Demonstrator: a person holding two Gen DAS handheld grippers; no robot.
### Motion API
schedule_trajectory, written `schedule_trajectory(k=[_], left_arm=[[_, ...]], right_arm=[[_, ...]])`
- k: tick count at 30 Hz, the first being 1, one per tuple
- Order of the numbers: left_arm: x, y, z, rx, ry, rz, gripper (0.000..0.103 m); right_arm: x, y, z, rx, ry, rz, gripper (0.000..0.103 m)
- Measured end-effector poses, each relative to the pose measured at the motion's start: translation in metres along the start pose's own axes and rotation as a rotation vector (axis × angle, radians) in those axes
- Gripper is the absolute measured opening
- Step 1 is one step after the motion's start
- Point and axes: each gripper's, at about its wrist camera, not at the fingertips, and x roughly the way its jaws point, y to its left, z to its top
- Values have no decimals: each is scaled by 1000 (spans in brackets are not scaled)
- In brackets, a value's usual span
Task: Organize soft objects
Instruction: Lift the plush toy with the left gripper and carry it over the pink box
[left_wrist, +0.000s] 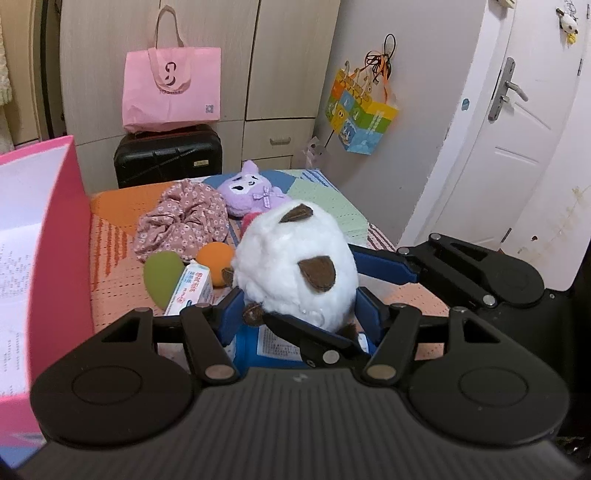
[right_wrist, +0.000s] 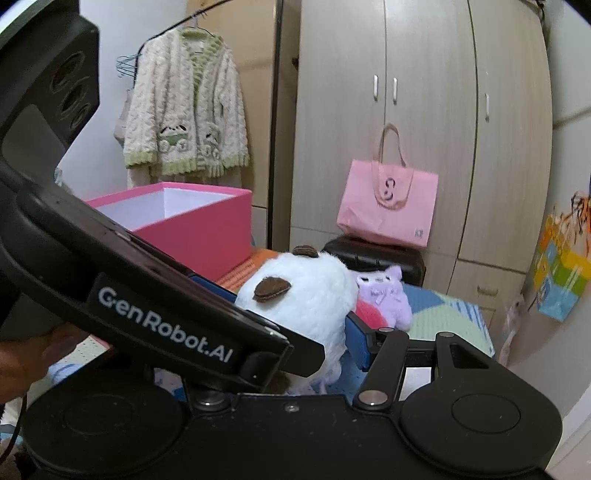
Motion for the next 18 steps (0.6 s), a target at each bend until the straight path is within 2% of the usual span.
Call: schedule_trajectory(k=[12, 15, 18], left_arm=[[-52, 1, -20, -19, 17, 19, 62], [-68, 6, -28, -37, 38, 27, 62], [-83, 14, -37, -64, 92, 33, 62]], right_arm=[[-31, 38, 11, -59, -1, 32, 64], [-37, 50, 14, -62, 10, 63, 64], [-42, 67, 17, -63, 46, 105, 64]])
